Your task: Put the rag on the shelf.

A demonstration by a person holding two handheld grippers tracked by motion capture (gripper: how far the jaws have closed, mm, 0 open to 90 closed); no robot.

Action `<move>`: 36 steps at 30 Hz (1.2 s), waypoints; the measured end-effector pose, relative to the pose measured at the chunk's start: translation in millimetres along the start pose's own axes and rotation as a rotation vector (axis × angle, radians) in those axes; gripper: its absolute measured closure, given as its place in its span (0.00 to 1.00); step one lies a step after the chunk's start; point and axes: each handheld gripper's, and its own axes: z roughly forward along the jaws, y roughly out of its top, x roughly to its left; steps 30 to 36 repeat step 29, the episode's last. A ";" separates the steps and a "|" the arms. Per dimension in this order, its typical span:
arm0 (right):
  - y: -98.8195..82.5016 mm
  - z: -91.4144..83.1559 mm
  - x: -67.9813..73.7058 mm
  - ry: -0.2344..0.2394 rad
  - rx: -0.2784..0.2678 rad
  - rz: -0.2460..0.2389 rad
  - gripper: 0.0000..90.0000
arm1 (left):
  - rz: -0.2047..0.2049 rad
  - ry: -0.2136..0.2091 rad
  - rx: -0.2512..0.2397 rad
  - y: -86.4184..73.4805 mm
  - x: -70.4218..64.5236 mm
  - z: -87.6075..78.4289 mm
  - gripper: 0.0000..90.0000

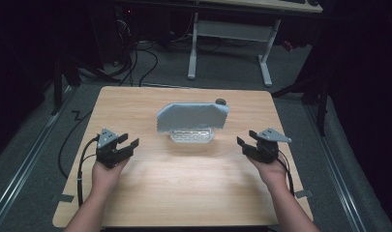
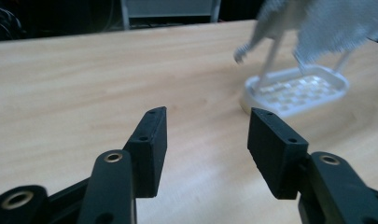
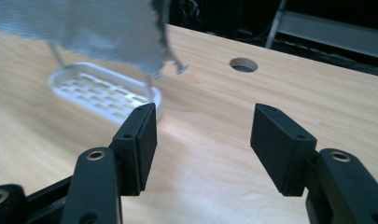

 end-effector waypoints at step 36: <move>-76.6 -29.1 54.6 0.061 0.129 -0.055 0.41 | 0.098 -0.160 0.270 -57.8 -82.4 -2.9 0.42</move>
